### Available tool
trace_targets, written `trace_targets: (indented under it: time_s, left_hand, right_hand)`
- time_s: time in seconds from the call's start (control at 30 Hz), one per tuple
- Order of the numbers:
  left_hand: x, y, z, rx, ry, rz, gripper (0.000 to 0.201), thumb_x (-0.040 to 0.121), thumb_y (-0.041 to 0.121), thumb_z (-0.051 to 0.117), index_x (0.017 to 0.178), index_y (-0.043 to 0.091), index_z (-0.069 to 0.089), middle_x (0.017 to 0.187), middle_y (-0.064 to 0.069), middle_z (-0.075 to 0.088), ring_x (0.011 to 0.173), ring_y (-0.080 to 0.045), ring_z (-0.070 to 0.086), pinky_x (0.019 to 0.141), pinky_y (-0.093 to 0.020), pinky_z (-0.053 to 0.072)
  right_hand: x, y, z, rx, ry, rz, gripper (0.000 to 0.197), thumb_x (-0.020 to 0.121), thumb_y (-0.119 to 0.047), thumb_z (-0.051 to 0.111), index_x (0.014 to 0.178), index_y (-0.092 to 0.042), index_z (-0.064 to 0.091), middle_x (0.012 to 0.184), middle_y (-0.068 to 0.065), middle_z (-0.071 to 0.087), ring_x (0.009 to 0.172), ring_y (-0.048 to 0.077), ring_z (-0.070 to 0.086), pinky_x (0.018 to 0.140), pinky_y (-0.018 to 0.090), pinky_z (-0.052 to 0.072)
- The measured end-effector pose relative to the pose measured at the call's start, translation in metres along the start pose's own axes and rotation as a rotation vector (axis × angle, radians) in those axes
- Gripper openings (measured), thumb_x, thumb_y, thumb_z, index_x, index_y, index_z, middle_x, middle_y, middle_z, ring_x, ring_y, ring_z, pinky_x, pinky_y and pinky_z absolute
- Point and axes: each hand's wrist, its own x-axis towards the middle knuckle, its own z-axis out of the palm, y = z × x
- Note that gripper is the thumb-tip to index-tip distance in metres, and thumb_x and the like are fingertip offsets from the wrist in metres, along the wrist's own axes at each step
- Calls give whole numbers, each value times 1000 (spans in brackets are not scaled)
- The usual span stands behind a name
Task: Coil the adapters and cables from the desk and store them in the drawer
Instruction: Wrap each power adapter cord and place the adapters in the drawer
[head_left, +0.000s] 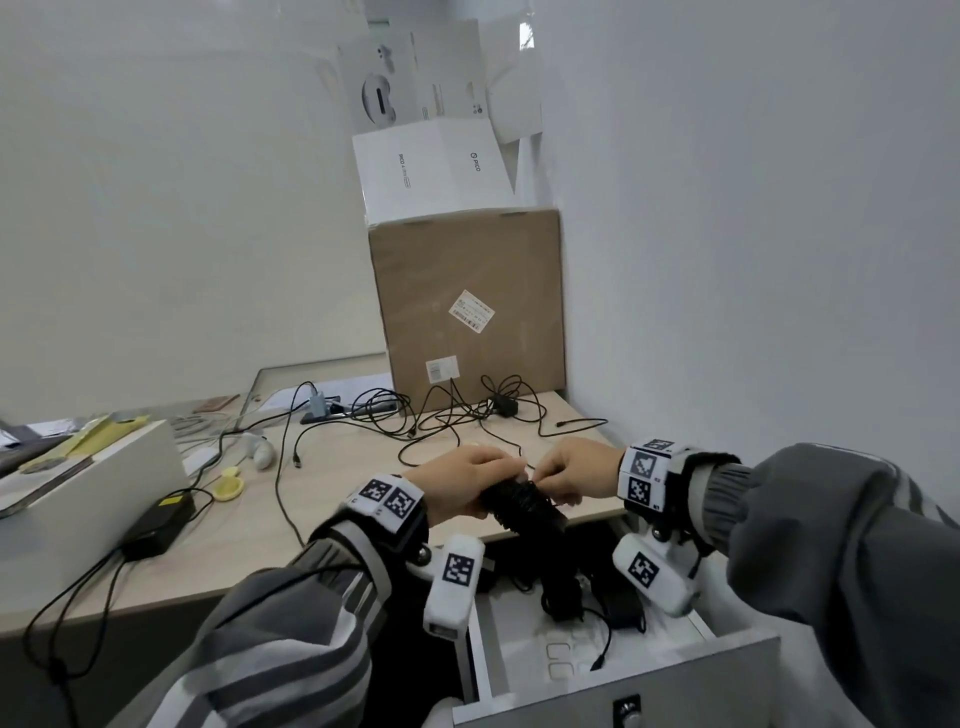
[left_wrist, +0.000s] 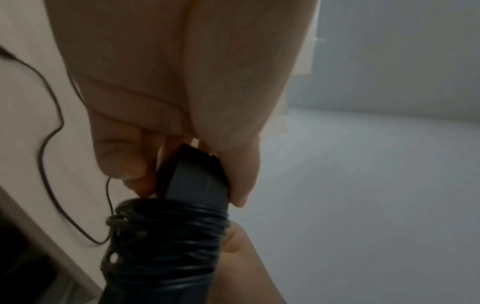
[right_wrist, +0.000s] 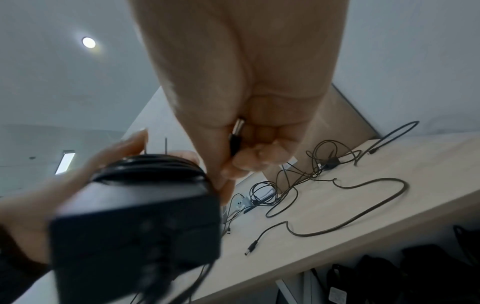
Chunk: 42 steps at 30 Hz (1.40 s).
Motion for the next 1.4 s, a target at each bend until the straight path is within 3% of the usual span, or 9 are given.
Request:
trace_targets:
  time_s: [0.13, 0.4, 0.6, 0.73, 0.87, 1.0, 1.17, 1.27, 1.4]
  left_hand:
    - [8, 3, 8, 117, 112, -46, 29, 95, 39, 54, 96, 11, 63, 74, -2, 55, 58, -11, 52, 47, -18, 42]
    - [21, -8, 14, 129, 272, -212, 34, 93, 41, 55, 81, 10, 59, 74, -5, 60, 64, -16, 61, 60, -24, 54]
    - [24, -8, 17, -35, 308, -300, 34, 94, 37, 56, 85, 5, 60, 82, -12, 62, 75, -23, 62, 76, -33, 55]
    - [27, -14, 15, -342, 326, -211, 39, 93, 42, 56, 98, 4, 61, 82, -9, 59, 66, -17, 54, 60, -24, 51]
    - [19, -30, 8, -454, 279, -218, 38, 92, 40, 59, 111, 7, 57, 97, -7, 50, 67, -13, 51, 55, -21, 42]
    - [20, -58, 21, -483, 34, -245, 45, 94, 42, 55, 123, 8, 60, 110, -6, 60, 91, -19, 61, 81, -28, 53]
    - [26, -71, 37, -505, -44, -235, 52, 80, 47, 67, 110, 5, 65, 105, -13, 69, 98, -26, 66, 90, -34, 53]
    - [25, -77, 42, -555, -81, -238, 32, 88, 31, 64, 106, 4, 64, 92, -10, 72, 88, -19, 70, 76, -26, 56]
    - [27, -82, 48, -586, -59, -230, 18, 95, 19, 56, 101, 3, 63, 86, -8, 71, 78, -16, 70, 65, -22, 55]
  right_hand:
    - [7, 6, 8, 101, 80, 89, 20, 90, -6, 54, 100, -1, 71, 62, 0, 58, 49, 2, 54, 57, 14, 48]
    - [1, -14, 29, 316, 66, 181, 25, 98, -20, 40, 93, -6, 61, 86, 10, 57, 75, 17, 55, 72, 29, 46]
    - [5, -8, 39, -171, 91, 93, 43, 73, -44, 74, 106, -18, 63, 101, 2, 68, 92, 20, 64, 83, 33, 50]
    - [10, 0, 41, 11, 227, 98, 34, 75, -41, 74, 94, -13, 65, 84, 2, 67, 76, 16, 63, 71, 28, 49]
    - [6, 14, 36, 311, 225, 100, 27, 85, -37, 66, 94, -12, 68, 92, 8, 71, 81, 19, 66, 77, 29, 51]
    - [2, 29, 47, 416, 133, 126, 39, 82, -44, 66, 97, -8, 70, 91, 8, 69, 82, 18, 64, 86, 35, 50]
    - [-8, 42, 62, 614, 80, 187, 46, 78, -45, 66, 101, -5, 67, 98, 14, 68, 90, 24, 65, 90, 39, 51]
    - [-16, 49, 61, 722, 15, 187, 27, 95, -26, 55, 110, -5, 63, 104, 13, 66, 96, 23, 63, 90, 36, 50]
    - [-21, 54, 62, 668, -12, 180, 25, 97, -28, 50, 114, -12, 60, 115, 14, 64, 105, 23, 60, 97, 39, 46]
